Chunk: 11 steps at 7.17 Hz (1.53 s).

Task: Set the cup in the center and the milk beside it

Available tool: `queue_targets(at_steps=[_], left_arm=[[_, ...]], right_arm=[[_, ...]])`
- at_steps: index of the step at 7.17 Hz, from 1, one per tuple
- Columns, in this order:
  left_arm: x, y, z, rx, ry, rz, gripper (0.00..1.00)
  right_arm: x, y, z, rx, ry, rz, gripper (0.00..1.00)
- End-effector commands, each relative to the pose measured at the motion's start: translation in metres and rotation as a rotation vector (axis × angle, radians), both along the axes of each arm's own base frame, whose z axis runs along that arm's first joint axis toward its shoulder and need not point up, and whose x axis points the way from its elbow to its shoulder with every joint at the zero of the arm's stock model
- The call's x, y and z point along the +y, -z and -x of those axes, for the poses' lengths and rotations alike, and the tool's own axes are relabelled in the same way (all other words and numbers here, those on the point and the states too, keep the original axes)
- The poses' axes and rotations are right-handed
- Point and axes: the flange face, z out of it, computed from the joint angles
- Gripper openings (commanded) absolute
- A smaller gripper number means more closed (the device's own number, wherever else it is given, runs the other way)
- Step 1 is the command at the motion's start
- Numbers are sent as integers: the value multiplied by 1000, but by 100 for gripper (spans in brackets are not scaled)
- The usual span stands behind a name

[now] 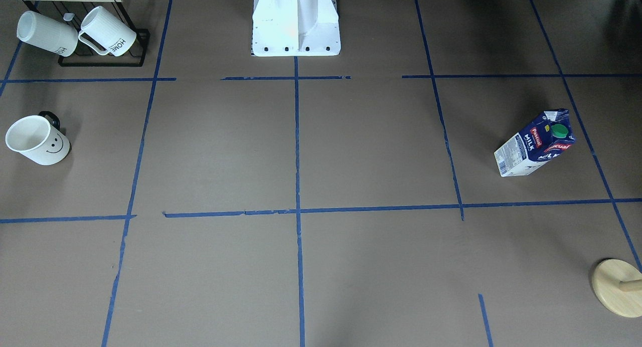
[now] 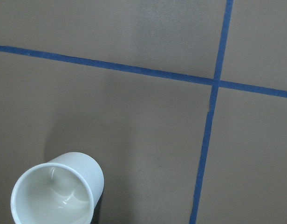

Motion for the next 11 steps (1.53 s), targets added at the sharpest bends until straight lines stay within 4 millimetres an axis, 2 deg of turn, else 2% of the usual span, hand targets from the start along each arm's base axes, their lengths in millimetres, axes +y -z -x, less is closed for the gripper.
queue_targets(at_steps=[1, 2, 3, 4, 8, 9, 10, 11], left_arm=[[1, 0, 0, 0, 0, 0, 100], [2, -1, 0, 0, 0, 4, 100], [2, -1, 0, 0, 0, 4, 100], [2, -1, 0, 0, 0, 4, 100], [2, -1, 0, 0, 0, 4, 100], [2, -1, 0, 0, 0, 4, 100], [2, -1, 0, 0, 0, 4, 100], [2, -1, 0, 0, 0, 4, 100]], right_arm=[[13, 3, 44, -38, -79, -7, 100], [21, 3, 60, -61, -102, -15, 100], [34, -6, 70, -54, -109, -22, 100], [40, -10, 72, -57, -106, -29, 100], [49, -37, 111, -47, -120, -29, 98], [51, -51, 116, -56, -126, -32, 98], [51, -58, 122, -58, -124, -21, 92], [51, -57, 126, -63, -134, -1, 69]])
